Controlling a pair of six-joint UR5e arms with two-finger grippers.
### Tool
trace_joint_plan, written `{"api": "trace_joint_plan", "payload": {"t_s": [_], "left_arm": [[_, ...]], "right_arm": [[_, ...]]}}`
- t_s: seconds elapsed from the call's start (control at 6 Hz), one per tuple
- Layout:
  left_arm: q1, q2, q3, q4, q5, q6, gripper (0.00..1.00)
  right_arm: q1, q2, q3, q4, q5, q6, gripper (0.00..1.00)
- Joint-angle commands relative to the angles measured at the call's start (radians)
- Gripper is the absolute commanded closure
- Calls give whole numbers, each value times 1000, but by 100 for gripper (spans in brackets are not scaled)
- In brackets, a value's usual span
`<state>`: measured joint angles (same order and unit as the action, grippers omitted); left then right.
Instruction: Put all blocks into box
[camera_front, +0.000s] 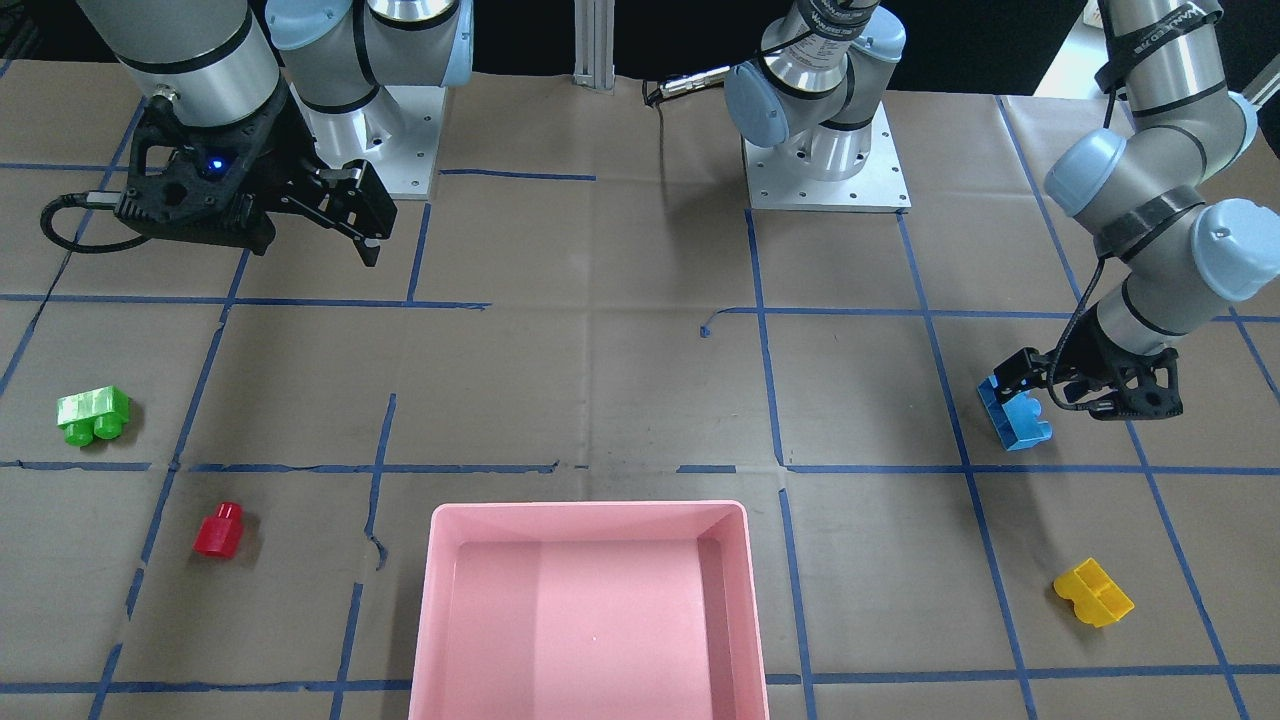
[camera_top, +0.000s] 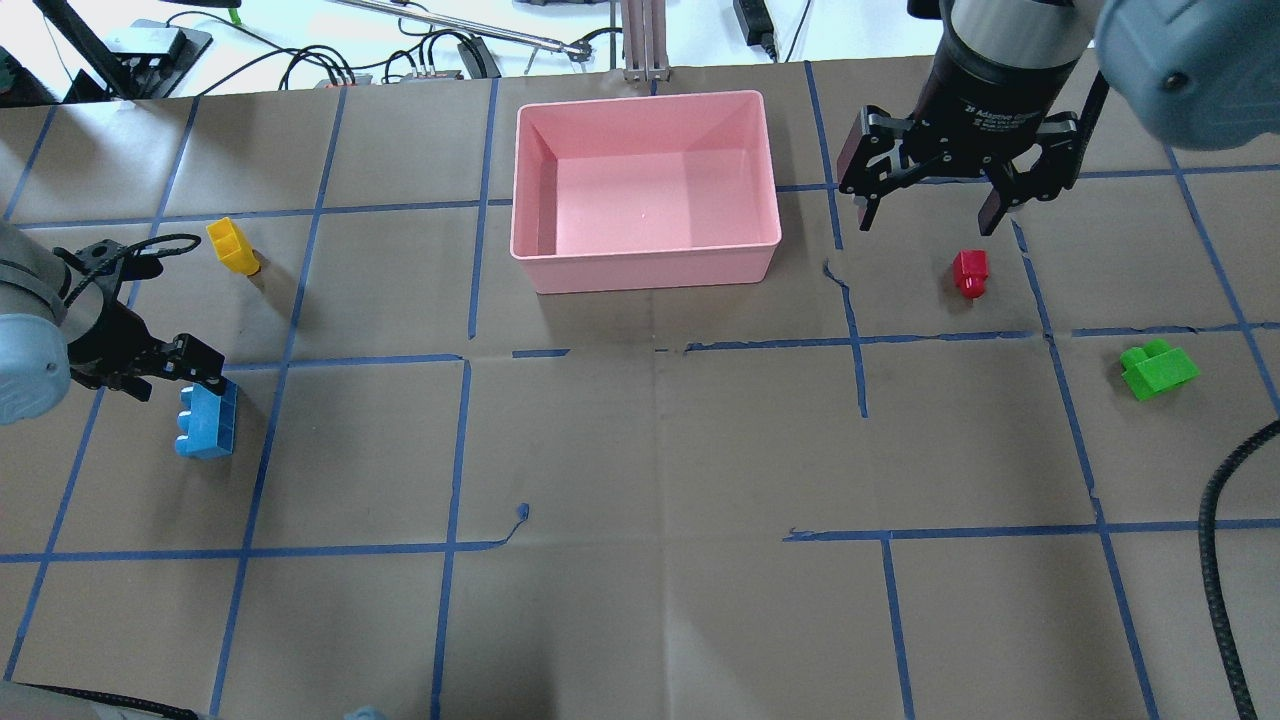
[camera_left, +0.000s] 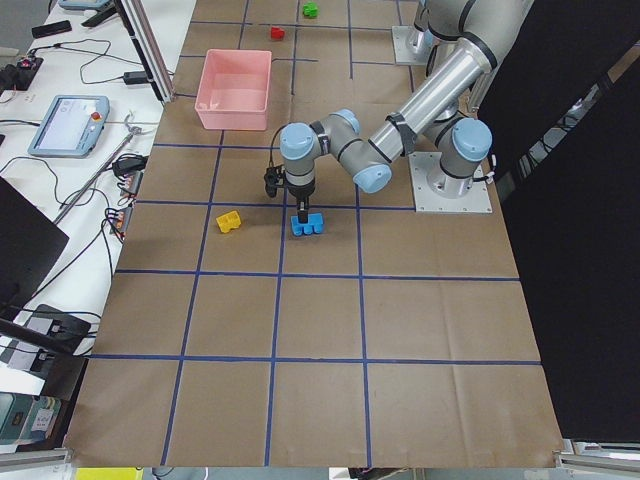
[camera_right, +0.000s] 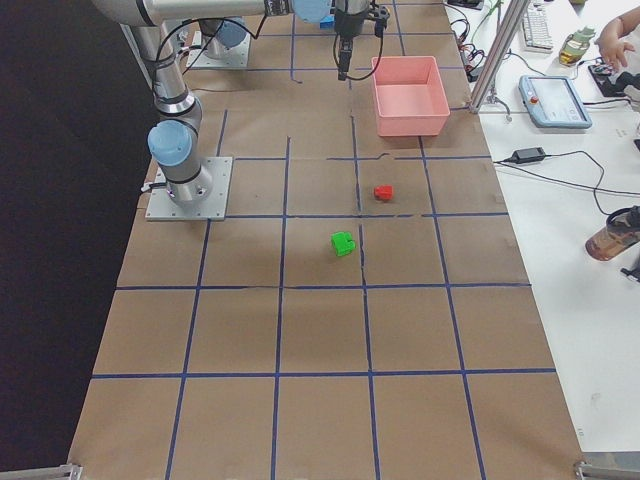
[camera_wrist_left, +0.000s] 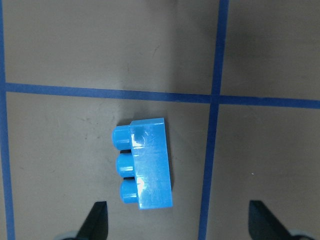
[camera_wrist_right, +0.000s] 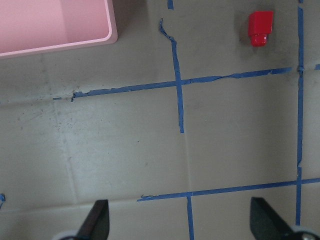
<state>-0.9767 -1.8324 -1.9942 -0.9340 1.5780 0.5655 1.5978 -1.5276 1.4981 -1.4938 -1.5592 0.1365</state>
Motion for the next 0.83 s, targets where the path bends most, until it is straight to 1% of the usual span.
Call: {"api": "trace_joint_plan", "payload": {"t_s": [0.0, 0.17, 0.33, 0.5, 0.67], "left_arm": [[3, -62, -6, 32, 5, 2, 2], [3, -86, -6, 37, 8, 2, 2], [1, -78, -5, 32, 19, 4, 2], [10, -94, -6, 34, 71, 4, 2], [13, -100, -8, 34, 70, -2, 2]], "right_arm": [[-86, 3, 1, 4, 4, -120, 0], [-158, 6, 1, 3, 7, -221, 0], [-218, 6, 2, -3, 7, -333, 0], [-252, 18, 2, -3, -2, -424, 0], [-330, 33, 4, -9, -2, -507, 0]]}}
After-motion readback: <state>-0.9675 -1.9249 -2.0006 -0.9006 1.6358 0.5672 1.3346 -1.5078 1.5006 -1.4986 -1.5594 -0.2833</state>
